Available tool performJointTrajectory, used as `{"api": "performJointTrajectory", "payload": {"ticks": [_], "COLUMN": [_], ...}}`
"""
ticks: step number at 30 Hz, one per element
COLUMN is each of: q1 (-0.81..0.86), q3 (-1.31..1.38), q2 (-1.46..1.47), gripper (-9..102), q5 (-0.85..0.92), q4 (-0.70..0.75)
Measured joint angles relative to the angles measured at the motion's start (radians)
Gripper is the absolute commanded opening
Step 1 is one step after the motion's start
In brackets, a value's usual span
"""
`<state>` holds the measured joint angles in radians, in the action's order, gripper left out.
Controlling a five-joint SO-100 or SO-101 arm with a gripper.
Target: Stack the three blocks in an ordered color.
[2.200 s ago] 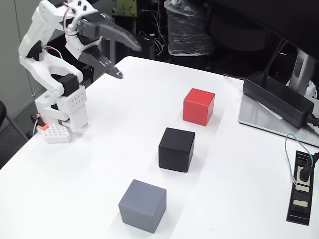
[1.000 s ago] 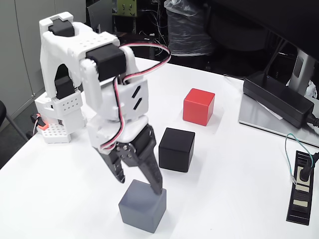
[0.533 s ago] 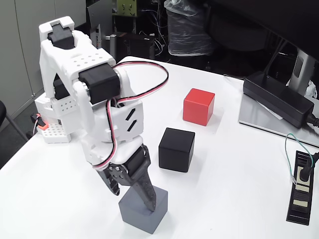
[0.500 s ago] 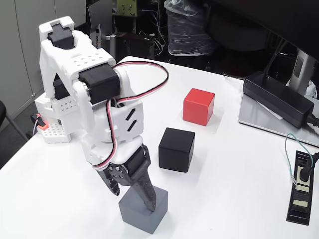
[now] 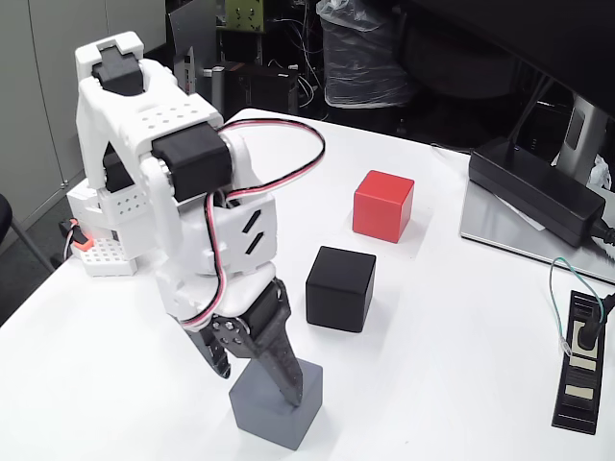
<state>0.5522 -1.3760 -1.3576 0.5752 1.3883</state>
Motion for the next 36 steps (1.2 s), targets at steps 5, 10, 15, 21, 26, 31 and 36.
{"api": "performJointTrajectory", "payload": {"ticks": [5,10,15,21,26,31,36], "q1": [0.0,0.0,0.0,0.0,-0.043,-0.091,-0.103], "q3": [0.031,0.034,0.034,0.034,-0.021,-0.071,-0.071], "q2": [0.0,0.0,0.006,0.009,0.009,0.009,0.009], "gripper": [28,34,37,37,37,37,37], "q5": [0.012,0.025,0.025,0.025,0.025,0.025,0.025], "q4": [0.003,0.003,0.003,0.003,0.003,0.0,0.0]}}
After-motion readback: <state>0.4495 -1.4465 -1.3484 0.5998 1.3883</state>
